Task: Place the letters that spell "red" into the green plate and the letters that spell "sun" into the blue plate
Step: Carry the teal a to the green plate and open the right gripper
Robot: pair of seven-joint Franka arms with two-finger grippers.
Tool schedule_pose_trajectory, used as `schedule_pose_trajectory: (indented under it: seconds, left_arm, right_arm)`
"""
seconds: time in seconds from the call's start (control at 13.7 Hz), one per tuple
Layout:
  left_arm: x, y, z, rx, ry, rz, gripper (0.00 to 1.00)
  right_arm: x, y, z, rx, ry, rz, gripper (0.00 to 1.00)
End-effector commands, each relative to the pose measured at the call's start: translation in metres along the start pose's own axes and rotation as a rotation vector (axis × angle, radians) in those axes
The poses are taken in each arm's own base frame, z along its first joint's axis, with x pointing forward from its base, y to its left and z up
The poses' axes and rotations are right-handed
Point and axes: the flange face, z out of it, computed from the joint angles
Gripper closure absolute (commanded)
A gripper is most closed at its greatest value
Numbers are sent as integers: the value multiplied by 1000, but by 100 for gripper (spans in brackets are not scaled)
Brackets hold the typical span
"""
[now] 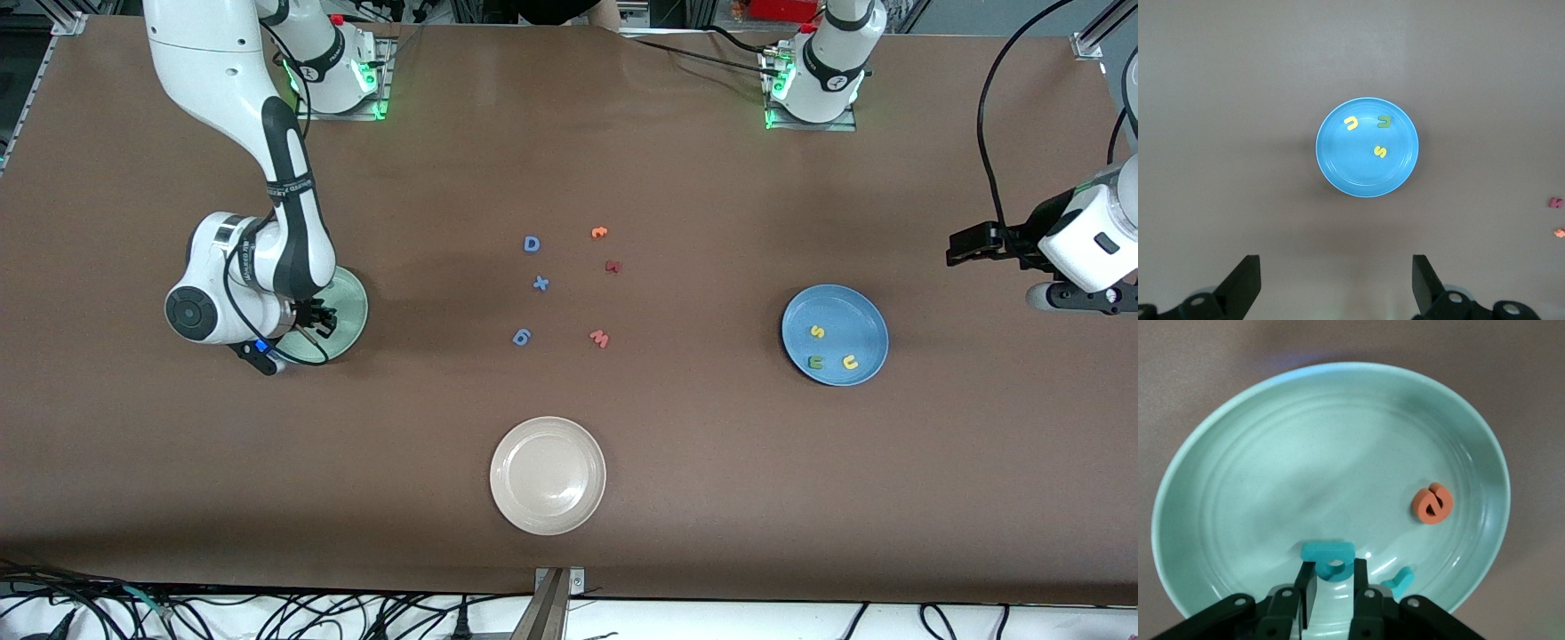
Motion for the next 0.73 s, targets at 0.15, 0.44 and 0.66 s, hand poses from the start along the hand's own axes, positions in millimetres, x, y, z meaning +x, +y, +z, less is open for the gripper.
schedule_pose_trajectory:
  seconds: [0.15, 0.44, 0.66]
  left_arm:
    - [1, 1, -5, -18, 3, 8, 0]
    - [0, 0, -6, -16, 5, 5, 0]
    - [1, 0, -5, -18, 3, 5, 0]
  right_arm:
    - [3, -4, -4, 7, 7, -13, 19]
    - [11, -7, -70, 38, 29, -32, 1]
    - [13, -5, -144, -2, 22, -107, 1]
